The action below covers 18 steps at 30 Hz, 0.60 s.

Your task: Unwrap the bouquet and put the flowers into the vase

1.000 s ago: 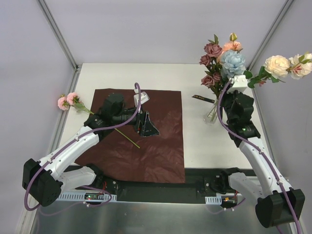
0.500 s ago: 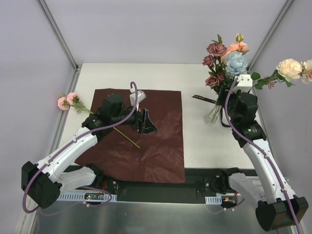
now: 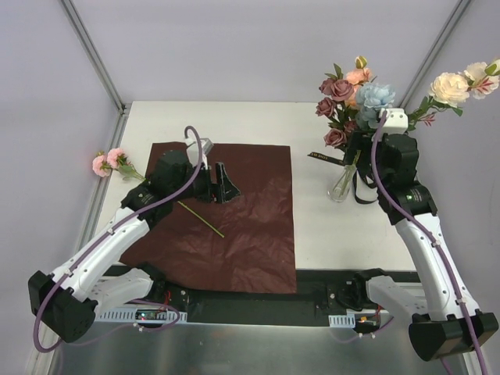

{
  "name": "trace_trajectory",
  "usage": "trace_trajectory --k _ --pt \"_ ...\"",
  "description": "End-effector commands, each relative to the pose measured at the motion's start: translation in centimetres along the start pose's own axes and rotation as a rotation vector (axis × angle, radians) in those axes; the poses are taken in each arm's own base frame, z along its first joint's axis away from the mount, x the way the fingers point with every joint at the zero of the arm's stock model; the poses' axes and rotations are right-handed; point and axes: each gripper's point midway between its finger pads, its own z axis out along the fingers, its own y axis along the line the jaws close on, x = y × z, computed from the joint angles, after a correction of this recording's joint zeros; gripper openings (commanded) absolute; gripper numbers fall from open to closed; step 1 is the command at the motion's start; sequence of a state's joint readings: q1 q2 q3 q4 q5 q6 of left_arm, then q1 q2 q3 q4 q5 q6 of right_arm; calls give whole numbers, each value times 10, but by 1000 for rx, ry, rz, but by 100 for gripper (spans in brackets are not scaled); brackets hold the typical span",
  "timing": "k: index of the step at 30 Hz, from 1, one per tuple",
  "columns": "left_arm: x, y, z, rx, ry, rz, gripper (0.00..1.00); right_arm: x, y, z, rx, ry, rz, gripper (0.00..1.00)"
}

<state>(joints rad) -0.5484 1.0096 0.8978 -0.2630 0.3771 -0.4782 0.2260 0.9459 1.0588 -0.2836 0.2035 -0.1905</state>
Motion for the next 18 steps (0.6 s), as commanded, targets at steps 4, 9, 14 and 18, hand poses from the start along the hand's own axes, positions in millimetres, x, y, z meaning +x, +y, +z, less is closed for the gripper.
trace_trajectory --k 4,9,14,18 --pt "-20 77 -40 -382 -174 -304 77 -9 11 -21 -69 37 56 89" --pt "-7 135 -65 -574 -178 -517 94 3 22 -30 -125 134 73 95" --pt "6 176 -80 -804 -208 -648 99 2 24 -40 -134 166 95 98" --pt "11 194 -82 -856 -226 -804 96 12 23 -48 -130 209 111 100"
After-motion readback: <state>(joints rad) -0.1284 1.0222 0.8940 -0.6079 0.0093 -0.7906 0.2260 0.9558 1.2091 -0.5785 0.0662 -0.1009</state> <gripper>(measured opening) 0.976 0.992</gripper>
